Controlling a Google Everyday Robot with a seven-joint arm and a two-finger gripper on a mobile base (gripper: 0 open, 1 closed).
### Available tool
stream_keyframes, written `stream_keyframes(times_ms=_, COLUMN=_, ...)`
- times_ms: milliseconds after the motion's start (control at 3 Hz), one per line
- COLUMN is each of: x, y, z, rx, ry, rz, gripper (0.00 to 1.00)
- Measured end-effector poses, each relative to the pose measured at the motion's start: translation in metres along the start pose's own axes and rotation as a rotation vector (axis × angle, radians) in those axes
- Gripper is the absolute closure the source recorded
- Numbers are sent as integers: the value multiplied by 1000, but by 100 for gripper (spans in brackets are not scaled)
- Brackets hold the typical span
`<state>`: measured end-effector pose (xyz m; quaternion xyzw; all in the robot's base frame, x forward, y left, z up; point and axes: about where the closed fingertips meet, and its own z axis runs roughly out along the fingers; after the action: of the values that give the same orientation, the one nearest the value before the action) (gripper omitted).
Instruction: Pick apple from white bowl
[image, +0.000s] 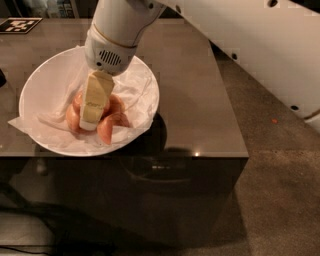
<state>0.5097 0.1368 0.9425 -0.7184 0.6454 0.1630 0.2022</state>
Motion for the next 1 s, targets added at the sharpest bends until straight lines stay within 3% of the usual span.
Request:
stream_keyframes(times_ms=667, x=-5, y=11, z=34, rx=-78, ry=-24, rz=9, gripper=0)
stream_keyframes(times_ms=1000, x=-3, y=12, z=41, rx=-42, ry=-37, rz=-24, gripper=0)
